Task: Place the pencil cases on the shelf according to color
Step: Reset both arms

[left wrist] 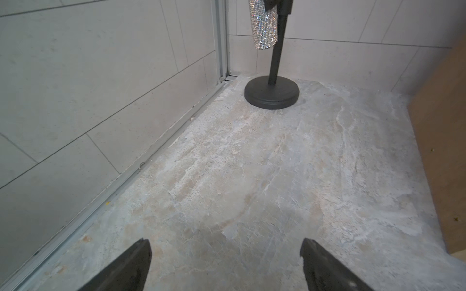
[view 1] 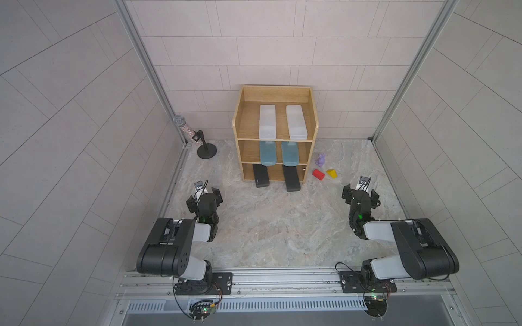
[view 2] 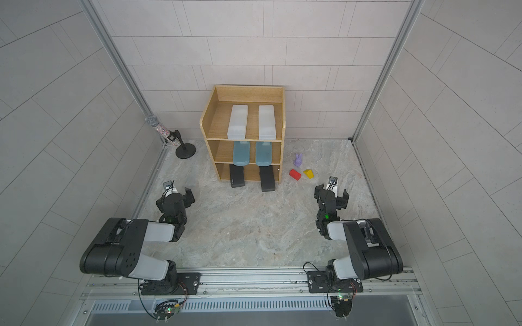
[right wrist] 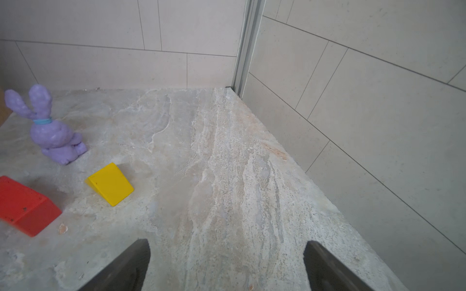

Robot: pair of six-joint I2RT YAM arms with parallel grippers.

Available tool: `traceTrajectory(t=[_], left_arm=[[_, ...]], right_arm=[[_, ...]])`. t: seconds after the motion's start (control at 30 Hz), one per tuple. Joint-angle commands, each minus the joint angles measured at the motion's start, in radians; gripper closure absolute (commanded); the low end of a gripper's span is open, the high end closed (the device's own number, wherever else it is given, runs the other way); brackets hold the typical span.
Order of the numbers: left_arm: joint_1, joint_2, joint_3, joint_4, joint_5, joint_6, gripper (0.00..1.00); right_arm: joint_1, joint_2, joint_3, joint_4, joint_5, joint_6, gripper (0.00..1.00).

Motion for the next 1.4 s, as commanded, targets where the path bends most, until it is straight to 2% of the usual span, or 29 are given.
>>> traceTrajectory(t=[0.0, 0.1, 0.17, 0.23, 0.27, 0.33, 0.37, 0.47, 0.7, 0.83, 1.37], left_arm=[[0.007, 0.069, 0.068, 0.079, 0.106, 0.070, 0.00], [0.006, 0.034, 0.092, -0.024, 0.117, 0.068, 0.00], [0.007, 0.016, 0.108, -0.083, 0.114, 0.067, 0.00], [0.007, 0.027, 0.112, -0.070, 0.109, 0.064, 0.00], [0.007, 0.035, 0.109, -0.051, 0.109, 0.065, 0.00], [0.006, 0.052, 0.101, -0.009, 0.109, 0.069, 0.00], [0.006, 0.058, 0.102, 0.000, 0.107, 0.070, 0.00], [0.007, 0.059, 0.131, -0.058, 0.107, 0.069, 0.00], [0.006, 0.060, 0.125, -0.042, 0.117, 0.075, 0.00], [0.006, 0.061, 0.136, -0.060, 0.142, 0.085, 0.00], [0.005, 0.065, 0.150, -0.084, 0.180, 0.100, 0.00]], right_arm=[[-0.013, 0.015, -0.041, 0.166, -0.098, 0.003, 0.00], [-0.016, 0.062, 0.004, 0.096, -0.151, -0.010, 0.00], [-0.016, 0.148, 0.014, 0.225, -0.153, -0.038, 0.00], [-0.020, 0.063, 0.029, 0.052, -0.161, -0.013, 0.00], [-0.022, 0.061, 0.033, 0.041, -0.159, -0.009, 0.00], [-0.021, 0.130, 0.020, 0.180, -0.146, -0.022, 0.00], [-0.020, 0.130, 0.019, 0.181, -0.145, -0.025, 0.00], [-0.020, 0.083, 0.084, -0.019, -0.124, 0.002, 0.00], [-0.018, 0.115, 0.063, 0.077, -0.139, -0.025, 0.00], [-0.015, 0.109, 0.099, 0.000, -0.131, -0.022, 0.00], [-0.016, 0.108, 0.096, 0.003, -0.132, -0.021, 0.00]])
